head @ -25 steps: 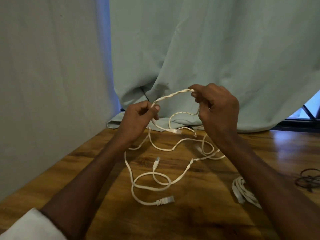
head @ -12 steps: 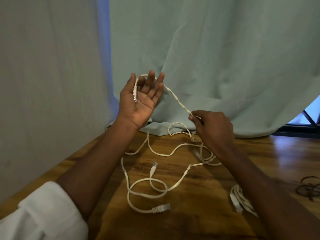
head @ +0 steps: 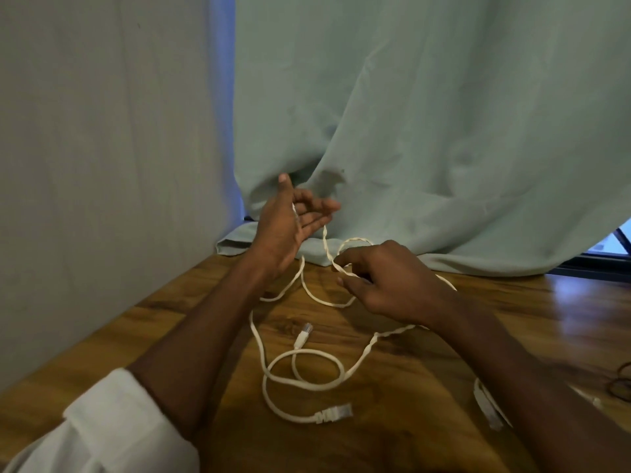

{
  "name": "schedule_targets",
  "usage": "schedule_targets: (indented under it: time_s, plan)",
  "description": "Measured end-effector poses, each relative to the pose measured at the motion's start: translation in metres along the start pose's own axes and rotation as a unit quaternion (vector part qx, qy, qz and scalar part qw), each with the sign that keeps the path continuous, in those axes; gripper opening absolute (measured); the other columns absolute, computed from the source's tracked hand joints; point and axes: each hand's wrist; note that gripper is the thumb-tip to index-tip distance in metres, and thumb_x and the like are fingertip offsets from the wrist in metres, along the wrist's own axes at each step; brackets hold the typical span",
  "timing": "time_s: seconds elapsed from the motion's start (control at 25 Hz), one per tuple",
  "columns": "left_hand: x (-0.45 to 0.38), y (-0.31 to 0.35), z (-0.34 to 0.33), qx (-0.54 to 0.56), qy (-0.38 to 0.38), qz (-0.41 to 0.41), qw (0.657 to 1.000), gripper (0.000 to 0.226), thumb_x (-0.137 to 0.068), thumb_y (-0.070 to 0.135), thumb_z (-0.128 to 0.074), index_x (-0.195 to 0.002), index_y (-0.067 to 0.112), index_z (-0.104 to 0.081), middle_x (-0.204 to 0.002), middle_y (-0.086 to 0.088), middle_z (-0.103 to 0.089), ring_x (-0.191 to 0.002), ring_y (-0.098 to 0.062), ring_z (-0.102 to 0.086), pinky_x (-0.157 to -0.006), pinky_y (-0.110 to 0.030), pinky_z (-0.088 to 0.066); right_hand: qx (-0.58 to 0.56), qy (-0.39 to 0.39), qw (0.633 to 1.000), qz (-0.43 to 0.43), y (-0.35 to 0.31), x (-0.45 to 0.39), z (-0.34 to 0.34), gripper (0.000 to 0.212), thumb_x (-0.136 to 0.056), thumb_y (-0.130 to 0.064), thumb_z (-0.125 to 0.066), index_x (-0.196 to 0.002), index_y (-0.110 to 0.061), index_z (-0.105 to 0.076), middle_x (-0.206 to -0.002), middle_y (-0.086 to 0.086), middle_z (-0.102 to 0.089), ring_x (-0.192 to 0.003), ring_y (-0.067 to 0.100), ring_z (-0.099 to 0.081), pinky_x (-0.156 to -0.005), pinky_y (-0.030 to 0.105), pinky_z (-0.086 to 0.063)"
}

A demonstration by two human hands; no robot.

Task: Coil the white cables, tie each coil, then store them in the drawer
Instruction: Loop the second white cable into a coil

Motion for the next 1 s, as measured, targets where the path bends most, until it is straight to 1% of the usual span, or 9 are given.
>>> schedule_targets:
  time_s: [0.16,0.24,0.32,0.48,0.56,0.68,0.76,0.88,1.0]
  plan:
    - [0.006,0.0,0.0,-0.216,-0.102,-0.074,0.968,0.052,-0.115,0.031,-0.031,-0.083,0.005,-0.063,-0.072,-0.017,-0.067,-0.078,-0.034,-0.07,-0.079,-0.039,-0.055,0.011,0.007,0.998,0.056,-0.007,0.002,-0.004,0.029,-0.098,-0.037,-0.064,-0.121,-0.026,-0.076,-0.083,-0.006,-0.075,-0.057,-0.003,-0.043,-0.058,0.018,-0.03]
    - [0.01,-0.002,0.002,-0.296,-0.156,-0.116,0.935,0.051,-0.114,0.03,-0.036,-0.08,0.009,-0.068,-0.07,-0.015,-0.063,-0.068,-0.024,-0.061,-0.068,-0.03,-0.05,-0.004,0.086,0.994,0.063,-0.006,0.001,-0.002,0.026,-0.097,-0.04,-0.065,-0.112,-0.025,-0.08,-0.076,-0.007,-0.074,-0.054,-0.007,-0.043,-0.057,0.017,-0.03]
    - [0.013,-0.005,0.003,-0.337,-0.161,-0.125,0.919,0.053,-0.113,0.035,-0.04,-0.07,0.021,-0.068,-0.062,-0.007,-0.057,-0.06,-0.018,-0.052,-0.061,-0.027,-0.042,-0.04,0.179,0.982,0.036,-0.003,-0.001,0.005,0.019,-0.094,-0.039,-0.075,-0.105,-0.025,-0.079,-0.073,-0.012,-0.07,-0.056,-0.007,-0.05,-0.059,0.016,-0.035]
    - [0.015,-0.009,0.001,-0.38,-0.165,-0.085,0.906,0.057,-0.11,0.043,-0.042,-0.07,0.013,-0.067,-0.057,-0.004,-0.054,-0.051,-0.013,-0.046,-0.055,-0.026,-0.038,-0.138,0.278,0.951,0.003,0.001,0.0,0.021,0.017,-0.086,-0.026,-0.086,-0.1,-0.02,-0.08,-0.079,-0.012,-0.071,-0.068,0.008,-0.065,-0.061,0.02,-0.047]
    - [0.015,-0.009,0.0,-0.348,-0.192,-0.065,0.915,0.057,-0.111,0.038,-0.041,-0.071,0.007,-0.067,-0.063,-0.019,-0.05,-0.05,-0.017,-0.042,-0.053,-0.026,-0.037,-0.251,0.27,0.929,-0.032,0.0,0.0,0.027,0.014,-0.086,-0.019,-0.085,-0.098,-0.015,-0.081,-0.085,-0.009,-0.076,-0.077,0.012,-0.071,-0.065,0.022,-0.053]
    - [0.015,-0.012,-0.005,-0.239,-0.256,0.014,0.937,0.059,-0.112,0.037,-0.036,-0.07,0.009,-0.066,-0.065,-0.02,-0.04,-0.051,-0.019,-0.033,-0.05,-0.027,-0.029,-0.376,0.272,0.881,-0.098,0.005,-0.001,0.027,0.01,-0.092,-0.012,-0.077,-0.101,-0.009,-0.08,-0.077,0.001,-0.074,-0.054,0.008,-0.057,-0.047,0.021,-0.043]
    - [0.016,-0.013,-0.01,-0.144,-0.305,0.104,0.936,0.06,-0.11,0.042,-0.034,-0.068,0.007,-0.057,-0.06,-0.008,-0.032,-0.048,-0.014,-0.024,-0.046,-0.026,-0.018,-0.381,0.292,0.866,-0.141,0.014,-0.001,0.023,0.008,-0.094,-0.013,-0.075,-0.1,-0.012,-0.08,-0.076,0.003,-0.075,-0.051,0.009,-0.052,-0.048,0.022,-0.039]
    - [0.018,-0.018,-0.015,-0.02,-0.361,0.192,0.912,0.052,-0.108,0.041,-0.037,-0.066,0.012,-0.044,-0.053,0.0,-0.024,-0.043,-0.01,-0.015,-0.045,-0.028,-0.008,-0.311,0.291,0.887,-0.175,0.025,0.0,0.015,0.006,-0.094,-0.018,-0.075,-0.096,-0.02,-0.08,-0.077,-0.005,-0.075,-0.06,0.004,-0.062,-0.059,0.024,-0.045]
    - [0.022,-0.027,-0.017,0.062,-0.375,0.231,0.896,0.049,-0.11,0.032,-0.03,-0.067,0.014,-0.044,-0.051,0.002,-0.027,-0.043,-0.01,-0.017,-0.045,-0.029,-0.014,-0.381,0.243,0.866,-0.215,0.021,0.001,0.014,0.012,-0.101,-0.021,-0.066,-0.105,-0.019,-0.077,-0.085,0.005,-0.076,-0.049,0.013,-0.058,-0.045,0.022,-0.043]
Point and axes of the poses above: each hand's wrist, its own x-axis away from the middle knuckle, its own z-axis out of the back of the hand, y = z × x
